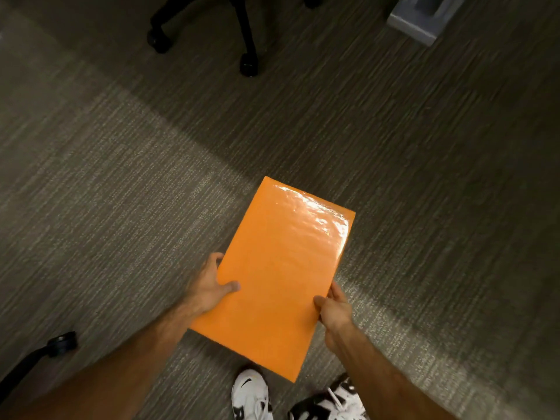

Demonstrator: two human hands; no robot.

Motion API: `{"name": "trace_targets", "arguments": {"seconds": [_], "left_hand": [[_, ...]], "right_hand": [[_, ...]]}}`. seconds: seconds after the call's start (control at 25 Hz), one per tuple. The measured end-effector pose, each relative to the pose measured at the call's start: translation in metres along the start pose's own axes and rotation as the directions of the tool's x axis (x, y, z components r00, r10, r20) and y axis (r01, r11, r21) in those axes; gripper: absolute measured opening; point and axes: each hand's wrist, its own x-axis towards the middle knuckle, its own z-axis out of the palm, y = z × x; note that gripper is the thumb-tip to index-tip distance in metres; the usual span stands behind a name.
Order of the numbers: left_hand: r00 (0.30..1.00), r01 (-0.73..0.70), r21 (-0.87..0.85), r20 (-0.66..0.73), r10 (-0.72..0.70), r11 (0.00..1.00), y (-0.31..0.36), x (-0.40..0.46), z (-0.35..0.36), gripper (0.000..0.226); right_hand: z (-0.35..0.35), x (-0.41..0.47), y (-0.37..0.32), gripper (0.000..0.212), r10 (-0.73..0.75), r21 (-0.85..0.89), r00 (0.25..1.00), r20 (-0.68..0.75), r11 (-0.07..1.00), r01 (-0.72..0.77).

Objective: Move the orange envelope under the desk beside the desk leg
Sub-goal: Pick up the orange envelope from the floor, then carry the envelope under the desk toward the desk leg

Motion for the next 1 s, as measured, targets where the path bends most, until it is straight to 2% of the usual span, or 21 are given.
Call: {"name": "trace_targets", "arguments": {"seconds": [0.08,0.24,0.44,0.56,0.72,0.8,1.0], "left_hand": [[0.998,-0.036,-0.02,-0.056,0.035,0.999,0.036,-0.013,0.004,0.076],[0.994,-0.091,-0.036,-0.062,0.089,0.995,0.131,-0.041,-0.006,0.078],[0.985,-0.144,-0.043,-0.099,0.139,0.989,0.271,-0.077,-0.028,0.076],[0.958,-0.24,-0.052,-0.174,0.228,0.969,0.353,-0.079,-0.032,0.079],[0.934,-0.312,-0.054,-0.203,0.295,0.949,0.437,-0.032,-0.019,0.083],[0.929,-0.324,-0.063,-0.208,0.305,0.944,0.463,-0.003,-0.009,0.085],[0.919,-0.369,-0.124,-0.193,0.343,0.921,0.516,0.093,0.031,0.077]], "right_hand": [[-0.021,-0.014,-0.03,0.059,-0.026,0.022,0.999,-0.033,0.999,0.026],[-0.067,-0.049,-0.105,0.058,-0.062,0.036,0.996,-0.065,0.997,0.065],[-0.119,-0.106,-0.231,0.048,-0.139,0.095,0.984,-0.11,0.984,0.15],[-0.145,-0.114,-0.303,0.047,-0.188,0.084,0.964,-0.191,0.975,0.206],[-0.171,-0.077,-0.383,0.049,-0.277,0.057,0.918,-0.285,0.951,0.305],[-0.183,-0.054,-0.408,0.046,-0.302,-0.017,0.916,-0.263,0.951,0.309],[-0.207,0.051,-0.458,0.013,-0.366,-0.19,0.901,-0.232,0.926,0.327]]}}
